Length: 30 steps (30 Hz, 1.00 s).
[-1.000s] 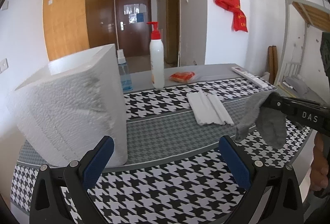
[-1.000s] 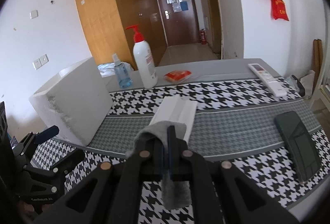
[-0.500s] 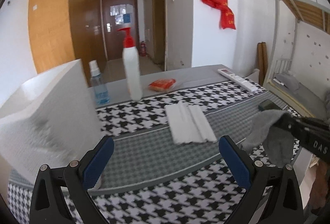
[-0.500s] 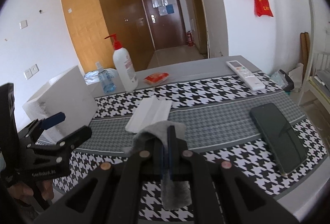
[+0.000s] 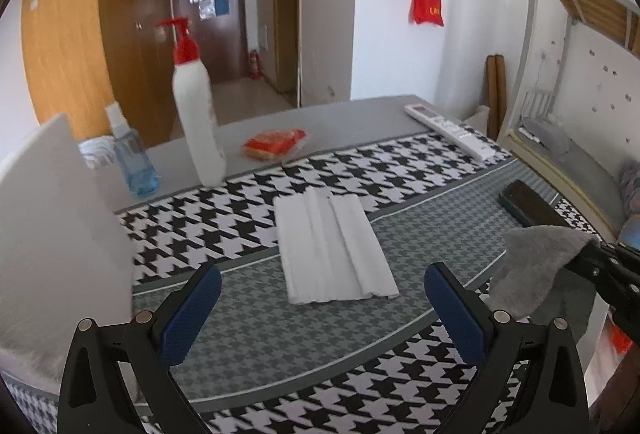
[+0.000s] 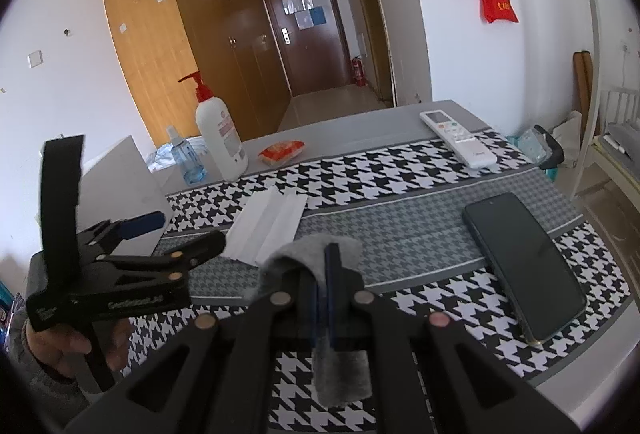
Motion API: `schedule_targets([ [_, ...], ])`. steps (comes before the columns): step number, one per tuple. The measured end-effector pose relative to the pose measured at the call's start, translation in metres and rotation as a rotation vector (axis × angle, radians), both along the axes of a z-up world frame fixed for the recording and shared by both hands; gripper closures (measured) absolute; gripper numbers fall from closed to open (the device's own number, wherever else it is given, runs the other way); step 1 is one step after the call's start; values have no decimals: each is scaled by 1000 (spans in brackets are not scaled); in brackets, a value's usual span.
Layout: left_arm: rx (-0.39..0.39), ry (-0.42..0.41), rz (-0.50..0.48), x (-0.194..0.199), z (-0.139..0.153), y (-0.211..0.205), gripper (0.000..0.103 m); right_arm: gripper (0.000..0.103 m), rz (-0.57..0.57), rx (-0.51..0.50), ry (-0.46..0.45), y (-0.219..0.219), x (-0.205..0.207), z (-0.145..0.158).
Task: Organize soft objects
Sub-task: 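Lift the grey sock with the right gripper while the left gripper moves down onto the white mask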
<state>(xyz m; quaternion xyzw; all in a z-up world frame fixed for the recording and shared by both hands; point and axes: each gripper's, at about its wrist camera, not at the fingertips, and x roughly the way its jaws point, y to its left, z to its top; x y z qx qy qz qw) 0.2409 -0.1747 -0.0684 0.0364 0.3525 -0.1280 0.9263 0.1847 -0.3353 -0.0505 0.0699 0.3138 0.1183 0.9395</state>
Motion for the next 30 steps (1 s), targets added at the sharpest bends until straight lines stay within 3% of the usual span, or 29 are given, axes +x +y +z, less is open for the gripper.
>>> schedule_targets([
  [10, -4, 90, -33, 26, -24, -10, 12, 97, 3, 3, 16, -4, 6, -7],
  [17, 4, 100, -35, 33, -31, -14, 17, 97, 0, 2, 21, -7, 7, -9],
  [30, 40, 168, -43, 46, -50, -21, 47, 97, -10, 5, 24, -10, 5, -10],
])
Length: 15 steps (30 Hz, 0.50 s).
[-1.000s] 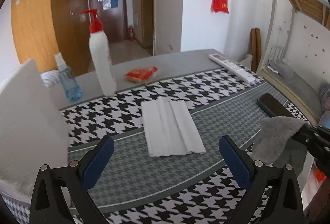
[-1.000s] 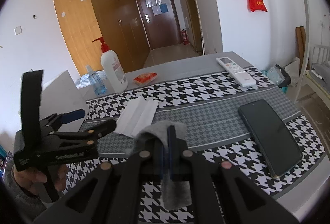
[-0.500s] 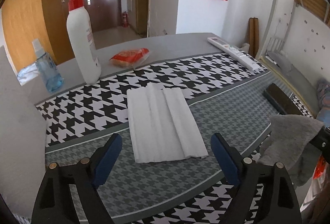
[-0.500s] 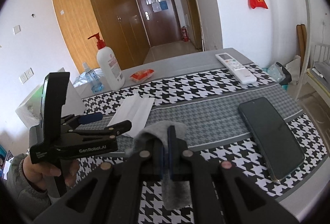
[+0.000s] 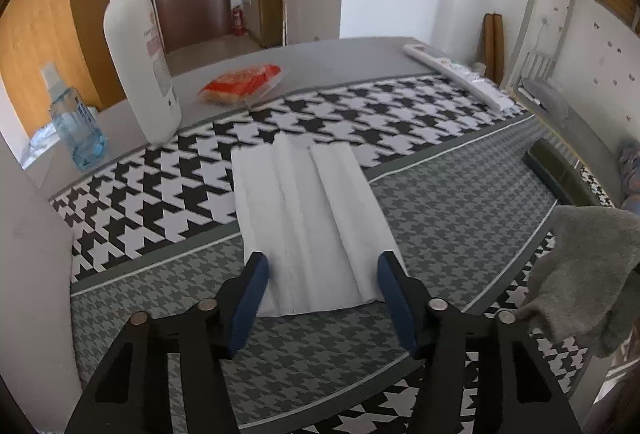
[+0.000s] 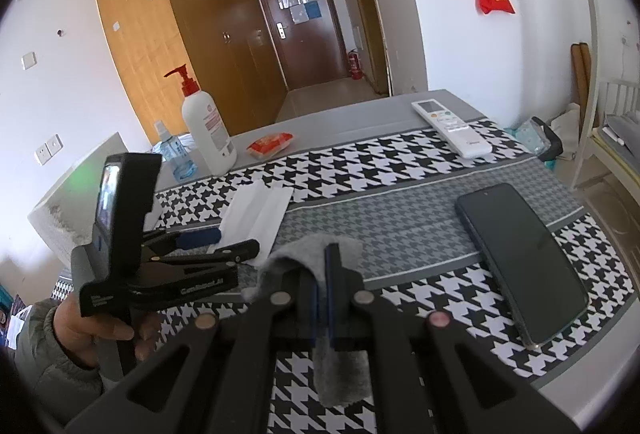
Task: Organize soft objects
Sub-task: 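Lift the grey sock with the right gripper while the left gripper moves down onto the white mask, then grasp and lift the white mask with the left gripper toward the foam box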
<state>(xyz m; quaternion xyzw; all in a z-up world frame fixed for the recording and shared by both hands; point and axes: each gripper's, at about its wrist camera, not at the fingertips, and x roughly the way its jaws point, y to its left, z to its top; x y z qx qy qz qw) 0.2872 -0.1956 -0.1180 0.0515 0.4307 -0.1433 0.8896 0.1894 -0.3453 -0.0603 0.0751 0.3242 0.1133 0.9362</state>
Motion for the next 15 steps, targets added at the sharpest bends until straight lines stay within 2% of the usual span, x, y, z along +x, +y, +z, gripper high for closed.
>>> schedule_targets([
  [4, 32, -20, 9, 0, 0, -1, 55, 97, -2, 0, -4, 0, -1, 1],
  [6, 39, -27, 19, 1, 1, 0, 75, 97, -3, 0, -5, 0, -2, 1],
  [9, 53, -26, 42, 4, 1, 4, 92, 97, -2, -3, -11, 3, -4, 3],
  [11, 52, -26, 46, 3, 2, 7, 96, 97, -4, -7, -14, 4, -6, 4],
  [15, 38, -56, 36, -9, 14, 12, 97, 97, -6, -10, -23, 6, -9, 7],
])
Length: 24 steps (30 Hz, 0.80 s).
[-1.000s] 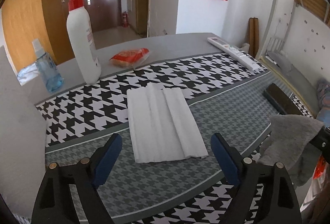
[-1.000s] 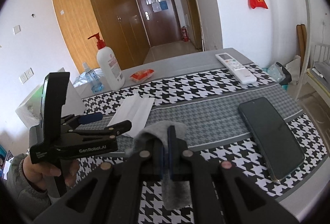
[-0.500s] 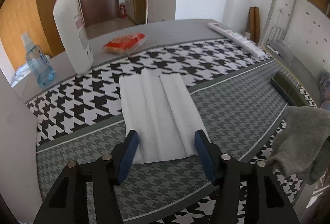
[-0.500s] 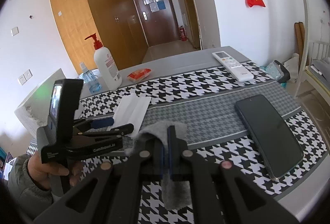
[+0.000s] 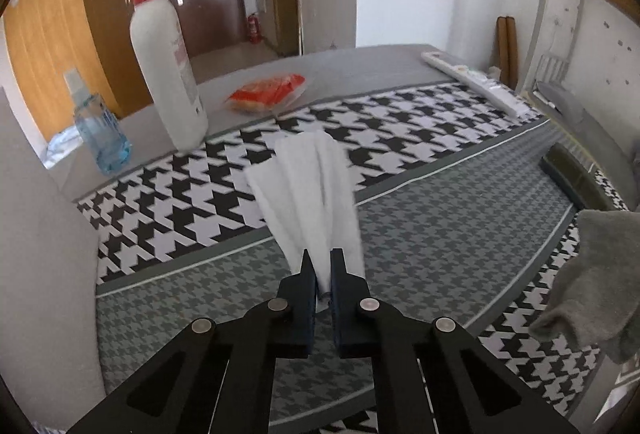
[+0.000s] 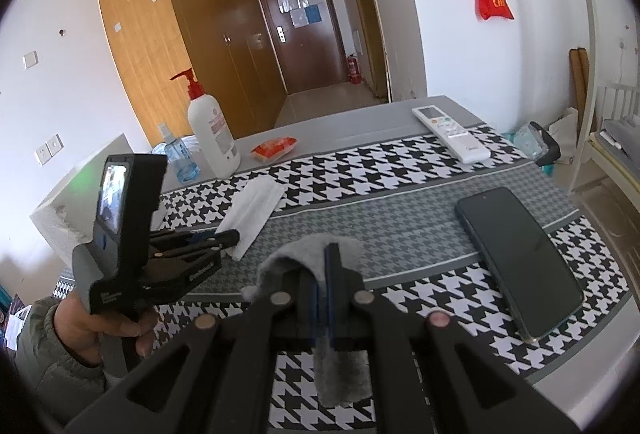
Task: Organize soft objects
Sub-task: 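Grasp and lift the white mask with the left gripper toward the foam box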
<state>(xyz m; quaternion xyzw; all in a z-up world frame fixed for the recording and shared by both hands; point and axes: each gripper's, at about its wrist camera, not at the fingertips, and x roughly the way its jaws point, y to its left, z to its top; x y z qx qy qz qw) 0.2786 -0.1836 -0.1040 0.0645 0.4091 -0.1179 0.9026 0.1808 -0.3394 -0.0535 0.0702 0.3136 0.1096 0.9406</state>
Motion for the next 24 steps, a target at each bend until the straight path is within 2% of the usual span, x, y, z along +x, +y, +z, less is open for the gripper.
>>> schedule_targets([
  [10, -19, -123, -31, -41, 40, 11, 96, 97, 4, -9, -31, 11, -11, 12],
  [24, -47, -209, 3, -78, 67, 45, 96, 97, 49, -6, -84, 42, -22, 26],
])
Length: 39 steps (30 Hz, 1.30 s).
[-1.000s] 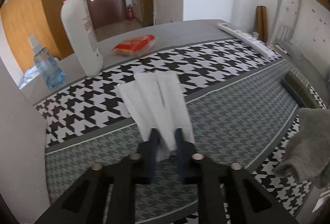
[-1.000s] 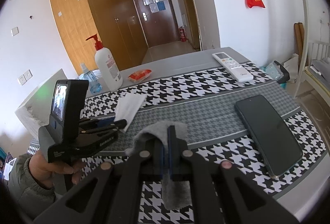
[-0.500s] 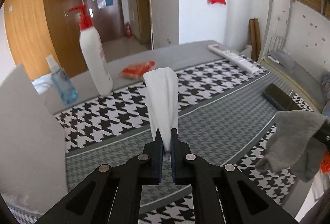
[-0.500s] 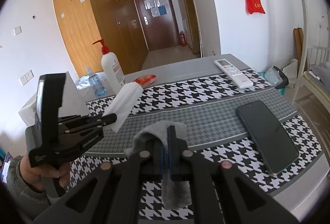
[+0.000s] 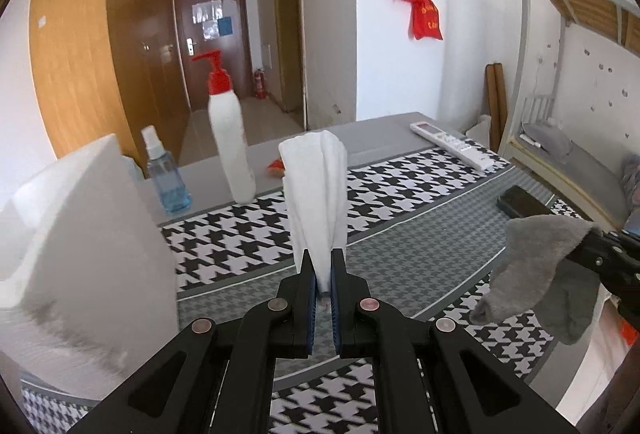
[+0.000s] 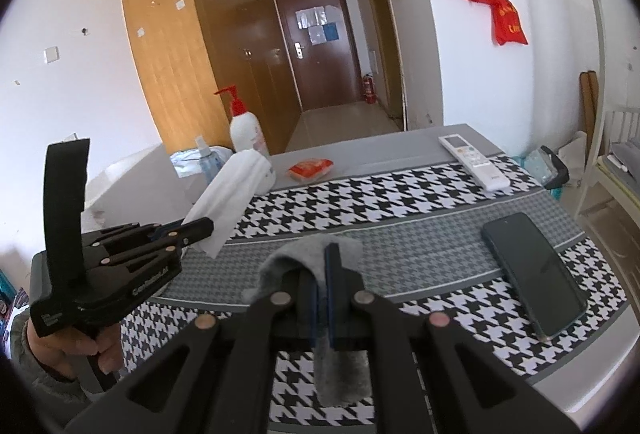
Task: Organize soft objects
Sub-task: 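Grasp and lift the white mask with the left gripper toward the foam box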
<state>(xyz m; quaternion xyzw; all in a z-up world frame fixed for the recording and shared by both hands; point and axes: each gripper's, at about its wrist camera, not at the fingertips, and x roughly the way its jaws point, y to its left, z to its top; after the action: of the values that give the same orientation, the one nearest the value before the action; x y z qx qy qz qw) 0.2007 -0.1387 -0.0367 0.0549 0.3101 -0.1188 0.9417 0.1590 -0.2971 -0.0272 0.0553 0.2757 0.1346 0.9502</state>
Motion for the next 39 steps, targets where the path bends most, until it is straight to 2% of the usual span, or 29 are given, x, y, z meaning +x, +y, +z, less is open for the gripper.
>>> schedule_targets([
  [9, 1, -82, 21, -18, 18, 18, 96, 97, 37, -4, -30, 23, -4, 10],
  [27, -49, -174, 67, -41, 57, 52, 96, 97, 97, -18, -87, 53, -2, 36],
  [39, -39, -255, 142, -48, 77, 78, 96, 97, 154, -24, -133, 77, 3, 49],
])
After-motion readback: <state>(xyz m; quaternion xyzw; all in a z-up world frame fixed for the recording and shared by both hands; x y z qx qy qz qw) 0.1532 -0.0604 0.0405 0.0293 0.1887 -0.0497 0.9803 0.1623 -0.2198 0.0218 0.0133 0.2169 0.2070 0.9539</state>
